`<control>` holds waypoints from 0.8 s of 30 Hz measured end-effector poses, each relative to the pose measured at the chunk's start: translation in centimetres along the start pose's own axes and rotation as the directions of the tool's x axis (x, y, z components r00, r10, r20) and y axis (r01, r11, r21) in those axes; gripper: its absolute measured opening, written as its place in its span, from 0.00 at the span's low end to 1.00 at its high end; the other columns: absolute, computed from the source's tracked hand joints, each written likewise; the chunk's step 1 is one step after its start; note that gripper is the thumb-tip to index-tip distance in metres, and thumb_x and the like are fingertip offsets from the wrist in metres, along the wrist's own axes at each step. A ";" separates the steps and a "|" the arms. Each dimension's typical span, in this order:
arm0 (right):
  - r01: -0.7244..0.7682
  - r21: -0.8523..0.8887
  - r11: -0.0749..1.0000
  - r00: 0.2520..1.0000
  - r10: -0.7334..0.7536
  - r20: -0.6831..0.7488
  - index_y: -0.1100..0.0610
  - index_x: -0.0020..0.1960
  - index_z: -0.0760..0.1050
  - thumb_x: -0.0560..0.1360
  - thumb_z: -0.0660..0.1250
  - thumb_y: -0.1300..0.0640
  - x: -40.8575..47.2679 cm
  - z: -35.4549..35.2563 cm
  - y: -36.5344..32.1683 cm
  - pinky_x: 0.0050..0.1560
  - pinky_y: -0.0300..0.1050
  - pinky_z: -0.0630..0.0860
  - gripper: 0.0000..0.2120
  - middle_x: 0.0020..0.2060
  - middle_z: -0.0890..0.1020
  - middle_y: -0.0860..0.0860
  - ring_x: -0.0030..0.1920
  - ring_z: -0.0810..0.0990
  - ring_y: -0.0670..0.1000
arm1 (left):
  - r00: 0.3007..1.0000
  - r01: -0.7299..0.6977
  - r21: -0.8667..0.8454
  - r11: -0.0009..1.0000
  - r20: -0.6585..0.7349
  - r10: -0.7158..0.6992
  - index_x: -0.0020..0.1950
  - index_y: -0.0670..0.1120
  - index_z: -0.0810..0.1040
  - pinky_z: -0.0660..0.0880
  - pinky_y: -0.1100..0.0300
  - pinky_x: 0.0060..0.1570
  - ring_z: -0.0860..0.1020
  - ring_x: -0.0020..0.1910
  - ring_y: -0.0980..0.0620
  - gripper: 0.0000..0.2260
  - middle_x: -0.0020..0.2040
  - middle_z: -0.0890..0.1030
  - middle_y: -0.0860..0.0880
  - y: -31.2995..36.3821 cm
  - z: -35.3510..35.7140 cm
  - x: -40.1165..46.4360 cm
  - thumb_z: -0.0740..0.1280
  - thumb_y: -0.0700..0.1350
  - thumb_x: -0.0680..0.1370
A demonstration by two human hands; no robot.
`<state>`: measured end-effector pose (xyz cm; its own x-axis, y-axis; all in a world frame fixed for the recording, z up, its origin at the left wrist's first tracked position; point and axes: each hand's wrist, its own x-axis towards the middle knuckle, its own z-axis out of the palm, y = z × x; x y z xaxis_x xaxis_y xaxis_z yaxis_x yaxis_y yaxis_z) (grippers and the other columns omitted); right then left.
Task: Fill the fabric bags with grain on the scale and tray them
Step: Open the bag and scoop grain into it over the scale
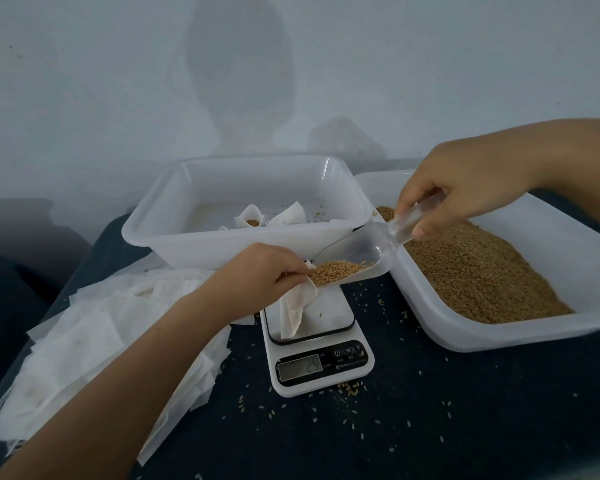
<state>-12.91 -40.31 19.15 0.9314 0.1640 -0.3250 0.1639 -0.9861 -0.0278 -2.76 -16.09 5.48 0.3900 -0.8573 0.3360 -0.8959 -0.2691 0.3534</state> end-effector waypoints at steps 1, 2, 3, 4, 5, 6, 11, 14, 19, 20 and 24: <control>-0.002 0.001 1.000 1.000 0.002 -0.001 0.38 0.49 0.79 0.64 0.65 0.37 0.0 -0.1 0.1 0.37 0.37 0.66 0.15 0.37 0.77 0.28 0.39 0.75 0.33 | 1.000 -0.002 0.001 1.000 -0.002 0.002 0.50 0.44 0.84 0.73 0.60 0.51 0.80 0.45 0.54 0.07 0.46 0.84 0.49 0.0 0.0 0.0 0.67 0.43 0.76; -0.005 0.008 1.000 1.000 0.005 -0.002 0.37 0.48 0.79 0.64 0.66 0.37 -0.1 -0.1 0.1 0.37 0.37 0.66 0.14 0.37 0.77 0.28 0.39 0.75 0.32 | 1.000 -0.003 0.002 1.000 -0.002 0.003 0.51 0.44 0.84 0.73 0.60 0.51 0.80 0.46 0.54 0.07 0.46 0.84 0.50 0.0 -0.1 0.0 0.67 0.43 0.76; -0.002 0.015 1.000 1.000 0.002 0.001 0.37 0.48 0.78 0.65 0.66 0.37 -0.1 0.0 0.1 0.37 0.36 0.66 0.13 0.37 0.77 0.27 0.39 0.75 0.32 | 1.000 -0.003 0.005 1.000 -0.002 0.003 0.51 0.44 0.84 0.73 0.60 0.51 0.80 0.46 0.54 0.07 0.47 0.84 0.50 0.0 -0.1 0.0 0.67 0.42 0.76; 0.005 0.020 1.000 1.000 -0.005 0.005 0.36 0.48 0.78 0.66 0.67 0.39 -0.1 0.1 0.1 0.36 0.33 0.66 0.11 0.36 0.77 0.27 0.39 0.75 0.31 | 1.000 -0.004 0.007 1.000 -0.003 0.004 0.50 0.44 0.84 0.72 0.61 0.51 0.80 0.46 0.54 0.07 0.47 0.84 0.50 0.0 -0.1 0.0 0.67 0.42 0.76; 0.014 0.024 1.000 1.000 -0.015 0.007 0.36 0.47 0.77 0.68 0.68 0.40 -0.1 0.3 0.1 0.35 0.31 0.67 0.08 0.35 0.77 0.27 0.38 0.75 0.31 | 1.000 -0.005 0.007 1.000 -0.007 0.005 0.50 0.44 0.84 0.72 0.62 0.51 0.80 0.46 0.54 0.07 0.47 0.84 0.50 0.0 -0.1 0.0 0.67 0.42 0.76; 0.021 0.035 0.999 1.000 -0.021 0.004 0.36 0.47 0.77 0.69 0.69 0.42 0.0 0.6 0.2 0.35 0.29 0.68 0.07 0.35 0.77 0.27 0.37 0.75 0.30 | 1.000 -0.005 0.006 1.000 -0.010 0.005 0.50 0.44 0.84 0.72 0.63 0.51 0.80 0.46 0.55 0.07 0.47 0.84 0.50 0.0 -0.1 0.0 0.67 0.42 0.76; -0.013 0.151 0.988 0.999 0.018 -0.029 0.39 0.50 0.80 0.69 0.67 0.41 -0.1 2.8 0.7 0.41 0.33 0.69 0.11 0.40 0.80 0.32 0.41 0.77 0.34 | 1.000 0.001 0.005 1.000 -0.031 -0.001 0.50 0.44 0.84 0.72 0.64 0.51 0.79 0.46 0.56 0.06 0.47 0.84 0.51 -0.1 0.0 -0.2 0.67 0.42 0.76; -0.002 0.240 0.971 0.998 0.019 -0.068 0.38 0.50 0.80 0.70 0.69 0.44 -0.5 4.4 1.1 0.44 0.37 0.71 0.09 0.42 0.81 0.31 0.43 0.78 0.34 | 0.999 0.002 0.010 1.000 -0.036 -0.002 0.49 0.43 0.84 0.73 0.63 0.50 0.80 0.44 0.54 0.06 0.45 0.84 0.50 -0.3 0.0 -0.3 0.67 0.42 0.76; -0.016 0.380 0.925 0.990 0.069 -0.127 0.40 0.55 0.80 0.70 0.70 0.43 -1.4 6.6 2.3 0.55 0.44 0.76 0.14 0.47 0.82 0.35 0.48 0.80 0.37 | 0.997 0.037 -0.021 0.999 -0.074 -0.038 0.51 0.44 0.83 0.73 0.64 0.50 0.80 0.45 0.56 0.07 0.46 0.84 0.51 -0.5 -0.2 -0.4 0.68 0.42 0.76; -0.011 0.403 0.915 0.986 0.077 -0.148 0.39 0.55 0.80 0.68 0.70 0.41 -1.5 7.1 2.5 0.55 0.43 0.76 0.15 0.47 0.82 0.34 0.48 0.80 0.37 | 0.994 0.058 -0.030 0.998 -0.092 -0.060 0.52 0.44 0.83 0.73 0.65 0.50 0.79 0.45 0.56 0.07 0.47 0.84 0.52 -0.6 -0.2 -0.4 0.68 0.43 0.76; 0.055 0.538 0.841 0.973 0.077 -0.219 0.37 0.54 0.79 0.65 0.68 0.39 -2.0 9.4 2.7 0.48 0.34 0.74 0.17 0.48 0.83 0.35 0.49 0.80 0.37 | 0.974 0.122 -0.065 0.990 -0.182 -0.132 0.48 0.44 0.84 0.72 0.70 0.45 0.77 0.40 0.59 0.05 0.42 0.84 0.52 -0.6 -0.3 -0.4 0.69 0.42 0.75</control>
<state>-17.39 -43.51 10.86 0.9898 0.0895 -0.1109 0.0140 -0.8354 -0.5494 -2.26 -15.46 5.42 0.5366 -0.7202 0.4397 -0.8261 -0.3422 0.4478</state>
